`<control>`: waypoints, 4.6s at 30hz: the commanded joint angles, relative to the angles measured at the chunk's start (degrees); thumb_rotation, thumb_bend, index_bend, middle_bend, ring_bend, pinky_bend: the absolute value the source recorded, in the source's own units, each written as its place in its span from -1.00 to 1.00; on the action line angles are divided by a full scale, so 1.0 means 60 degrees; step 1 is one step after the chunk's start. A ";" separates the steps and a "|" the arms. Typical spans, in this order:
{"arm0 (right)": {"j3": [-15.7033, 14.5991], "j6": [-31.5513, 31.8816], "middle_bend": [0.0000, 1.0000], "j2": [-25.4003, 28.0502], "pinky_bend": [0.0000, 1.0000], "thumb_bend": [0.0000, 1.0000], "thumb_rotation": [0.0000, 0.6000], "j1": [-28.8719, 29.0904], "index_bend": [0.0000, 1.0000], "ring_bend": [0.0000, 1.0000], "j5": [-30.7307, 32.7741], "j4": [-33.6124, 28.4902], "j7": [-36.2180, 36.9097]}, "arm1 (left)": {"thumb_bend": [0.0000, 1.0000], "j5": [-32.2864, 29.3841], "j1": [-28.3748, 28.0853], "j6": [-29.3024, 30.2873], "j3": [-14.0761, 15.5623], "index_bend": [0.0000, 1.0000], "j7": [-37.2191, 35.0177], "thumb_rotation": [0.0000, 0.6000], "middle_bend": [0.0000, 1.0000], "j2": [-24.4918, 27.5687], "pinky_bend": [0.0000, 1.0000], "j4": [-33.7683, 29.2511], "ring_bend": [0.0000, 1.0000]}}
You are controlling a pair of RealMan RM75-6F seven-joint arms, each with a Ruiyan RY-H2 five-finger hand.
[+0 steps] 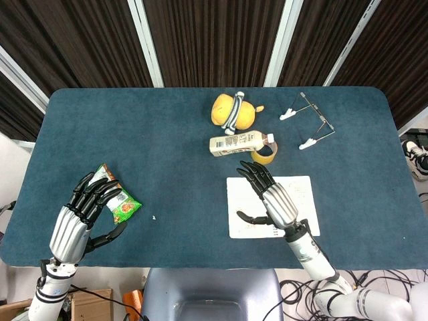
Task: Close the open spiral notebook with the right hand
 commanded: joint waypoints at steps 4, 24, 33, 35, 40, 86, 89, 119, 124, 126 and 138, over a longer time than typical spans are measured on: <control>-0.0145 -0.0192 -1.00 0.0279 -0.97 -0.69 1.00 0.0041 -1.00 -1.00 0.0064 -0.0137 -0.0188 | -0.49 -0.0200 -0.0020 -0.0157 0.0085 -0.56 0.0096 1.00 -0.61 0.0118 -0.78 -0.0029 -0.67; -0.2076 -0.2310 -0.99 0.2117 -0.85 -0.69 1.00 -0.1054 -0.81 -1.00 0.1338 0.0194 -0.3382 | -0.48 -0.2175 0.1105 -0.2028 0.1799 -0.56 0.1528 1.00 -0.65 0.1450 -0.82 -0.0405 -0.71; -0.2276 -0.2296 -0.98 0.1511 -0.85 -0.69 1.00 -0.1342 -0.77 -1.00 0.1240 0.1215 -0.2677 | -0.48 -0.2077 0.1104 -0.2038 0.1793 -0.57 0.1444 1.00 -0.66 0.1235 -0.82 -0.0270 -0.71; -0.2297 -0.2291 -0.98 0.1357 -0.85 -0.69 1.00 -0.1382 -0.76 -1.00 0.1204 0.1390 -0.2524 | -0.48 -0.2069 0.1074 -0.2061 0.1763 -0.57 0.1408 1.00 -0.66 0.1199 -0.82 -0.0258 -0.71; -0.2265 -0.2318 -0.98 0.1099 -0.85 -0.69 1.00 -0.1388 -0.76 -1.00 0.1143 0.1738 -0.2354 | -0.49 -0.2071 0.0999 -0.2142 0.1705 -0.59 0.1401 1.00 -0.66 0.1177 -0.82 -0.0213 -0.72; -0.2004 -0.1199 -0.56 -0.0346 -0.61 -0.18 1.00 -0.0745 0.13 -0.76 -0.0263 0.4664 -0.4117 | -0.48 -0.1803 0.1084 -0.1666 0.1676 -0.60 0.0508 1.00 -0.68 0.0965 -0.82 0.0318 -0.73; -0.2103 -0.1023 -0.54 -0.0235 -0.61 -0.18 1.00 -0.0543 0.20 -0.73 -0.0614 0.4763 -0.4224 | -0.48 -0.1773 0.1115 -0.1584 0.1679 -0.60 0.0432 1.00 -0.68 0.0951 -0.82 0.0374 -0.74; -0.3134 -0.2106 -0.51 0.0675 -1.00 -0.22 1.00 0.4284 0.12 -0.81 -0.5170 0.3997 -0.5086 | -0.48 -0.1858 0.1187 -0.1584 0.1722 -0.61 0.0180 1.00 -0.68 0.0929 -0.82 0.0559 -0.74; -0.3155 -0.1754 -0.71 0.0047 -1.00 -0.48 1.00 0.4800 -0.34 -0.97 -0.5340 0.4940 -0.4416 | -0.48 -0.1890 0.1158 -0.1649 0.1710 -0.61 0.0186 1.00 -0.68 0.0928 -0.82 0.0554 -0.73; -0.3124 -0.1701 -0.88 -0.0213 -1.00 -0.63 1.00 0.4886 -0.66 -1.00 -0.5248 0.5209 -0.4181 | -0.48 -0.1902 0.1146 -0.1662 0.1695 -0.61 0.0179 1.00 -0.68 0.0919 -0.82 0.0544 -0.73; -0.2110 -0.1108 -0.99 0.0709 -0.93 -0.76 1.00 0.3462 -1.00 -0.99 -0.2639 0.3163 -0.4719 | -0.48 -0.1925 0.1238 -0.1556 0.1717 -0.61 0.0214 1.00 -0.68 0.1001 -0.82 0.0564 -0.73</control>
